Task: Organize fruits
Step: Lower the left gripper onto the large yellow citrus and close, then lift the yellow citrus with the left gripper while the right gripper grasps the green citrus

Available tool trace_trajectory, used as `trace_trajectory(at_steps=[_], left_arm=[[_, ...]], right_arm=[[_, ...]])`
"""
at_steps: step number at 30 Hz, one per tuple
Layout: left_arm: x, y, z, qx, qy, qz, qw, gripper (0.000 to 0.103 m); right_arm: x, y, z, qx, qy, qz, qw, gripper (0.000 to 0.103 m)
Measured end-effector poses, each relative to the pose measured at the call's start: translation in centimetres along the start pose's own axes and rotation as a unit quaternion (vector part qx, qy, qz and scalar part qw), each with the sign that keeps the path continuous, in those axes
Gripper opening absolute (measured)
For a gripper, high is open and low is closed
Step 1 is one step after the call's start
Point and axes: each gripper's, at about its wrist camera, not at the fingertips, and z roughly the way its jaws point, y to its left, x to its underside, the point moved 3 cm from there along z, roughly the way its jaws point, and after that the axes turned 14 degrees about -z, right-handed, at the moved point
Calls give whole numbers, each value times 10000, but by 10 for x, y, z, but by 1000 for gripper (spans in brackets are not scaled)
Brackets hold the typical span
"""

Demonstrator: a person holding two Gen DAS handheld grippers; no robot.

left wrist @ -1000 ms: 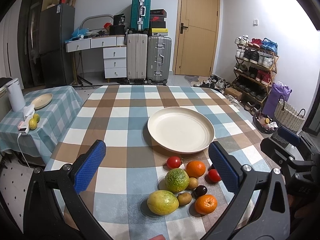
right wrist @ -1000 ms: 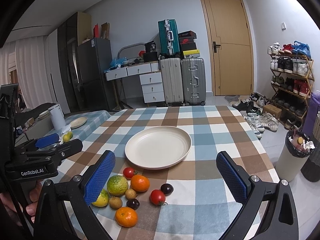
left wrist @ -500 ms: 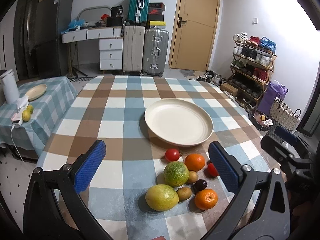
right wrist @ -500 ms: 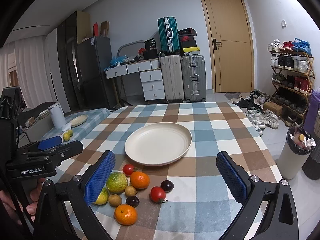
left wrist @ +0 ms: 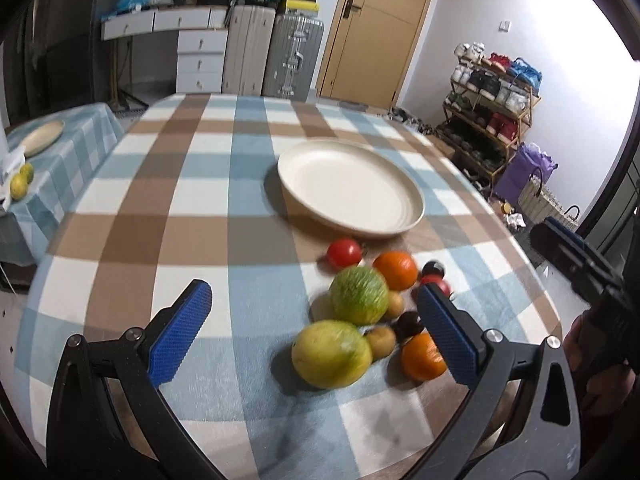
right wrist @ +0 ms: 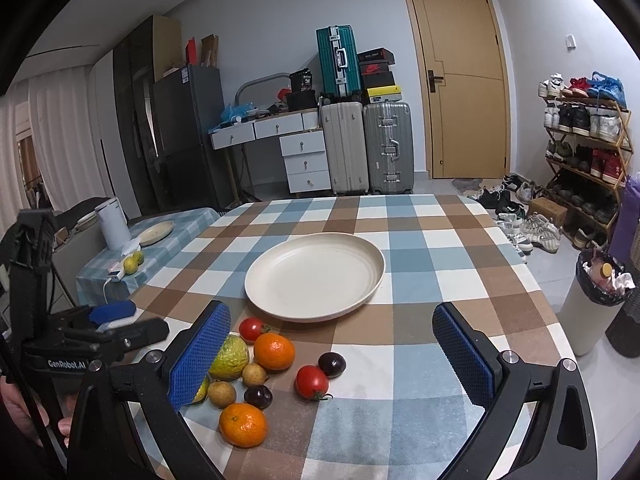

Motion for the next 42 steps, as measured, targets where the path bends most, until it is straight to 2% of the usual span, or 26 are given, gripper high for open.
trace_trajectory(at_steps=[6,10,17,18,21,25,30,37,42], left_arm=[[10,20,25,402,438,-245,9979,102],[15,24,29,633,543,-313,9960,99],[22,27,40,953,889,-453,9904,74],[22,28,41,1004,933,-464,9895,66],[24,28,48,1162,1114,-512,9856,50],[27,28,56,1293,1311,-552,9813,48],[24,32,61,1500,1315,-731,9772,48],[17,32,52,1621,1137,-661,9780,48],[7,42,46,1588,977,-764,9795,48]], right_arm=[[8,2,12,-86,144,29,9999,103],[9,2,15,-90,169,3,9998,103],[12,3,20,-125,255,18,9996,103],[12,3,20,-127,264,4,9996,103],[11,5,20,-135,264,-20,9996,103],[11,6,22,-150,283,-45,9995,103],[12,6,24,-148,315,-73,9994,103],[14,7,25,-234,384,-7,9990,103],[11,20,25,-565,368,-111,9977,103]])
